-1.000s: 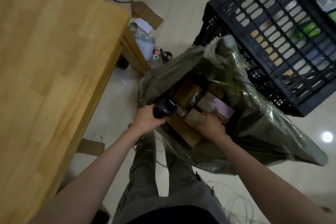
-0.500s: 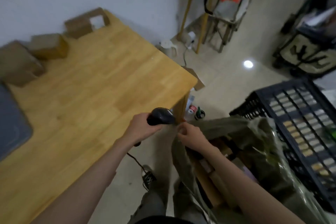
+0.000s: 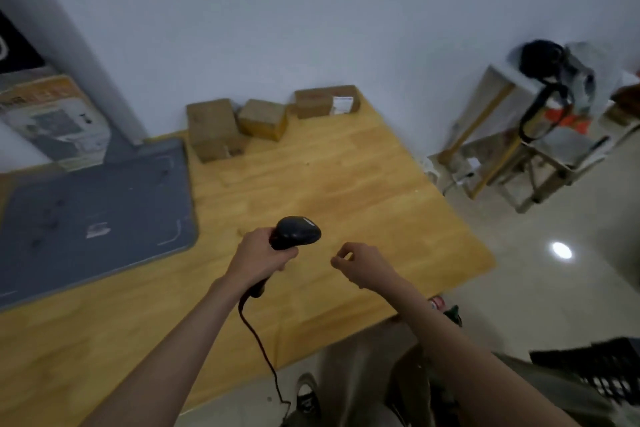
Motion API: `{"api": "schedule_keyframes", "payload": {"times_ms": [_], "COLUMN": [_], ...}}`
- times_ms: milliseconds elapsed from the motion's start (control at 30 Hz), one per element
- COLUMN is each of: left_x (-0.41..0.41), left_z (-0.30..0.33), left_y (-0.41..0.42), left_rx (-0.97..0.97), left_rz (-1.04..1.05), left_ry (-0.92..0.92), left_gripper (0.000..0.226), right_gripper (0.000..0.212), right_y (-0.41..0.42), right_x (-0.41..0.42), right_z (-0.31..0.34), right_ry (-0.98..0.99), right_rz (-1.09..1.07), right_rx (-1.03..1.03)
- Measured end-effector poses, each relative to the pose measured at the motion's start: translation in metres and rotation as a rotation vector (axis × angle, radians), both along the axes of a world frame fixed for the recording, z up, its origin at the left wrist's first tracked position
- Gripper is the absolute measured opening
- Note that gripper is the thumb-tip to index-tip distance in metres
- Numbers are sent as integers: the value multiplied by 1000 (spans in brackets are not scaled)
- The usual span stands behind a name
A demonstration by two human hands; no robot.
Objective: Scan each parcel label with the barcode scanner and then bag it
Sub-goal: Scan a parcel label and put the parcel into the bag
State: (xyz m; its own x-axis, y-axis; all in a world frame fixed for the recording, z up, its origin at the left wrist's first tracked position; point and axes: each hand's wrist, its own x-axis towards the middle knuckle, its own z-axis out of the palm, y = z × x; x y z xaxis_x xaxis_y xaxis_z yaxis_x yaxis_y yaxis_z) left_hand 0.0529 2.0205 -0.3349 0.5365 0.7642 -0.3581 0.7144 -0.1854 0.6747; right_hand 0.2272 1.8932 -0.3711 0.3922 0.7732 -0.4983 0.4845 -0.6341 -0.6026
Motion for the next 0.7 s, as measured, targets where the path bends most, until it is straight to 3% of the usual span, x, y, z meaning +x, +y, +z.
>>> {"api": "schedule_keyframes", "payload": {"times_ms": [267, 700], "left_x": [-44, -13], "left_z": [3, 13], "left_y": [60, 142], "left_rx": [-51, 42], "left_rz": [206, 446], "left_ry": [-21, 33], "left_gripper": [13, 10], "right_gripper": [24, 20], "right_y": [89, 237], "right_x": [-3, 60], "right_z": [6, 12], "right_ry": [-42, -6], "right_rz": [177, 425], "right_rx": [-19, -15]}}
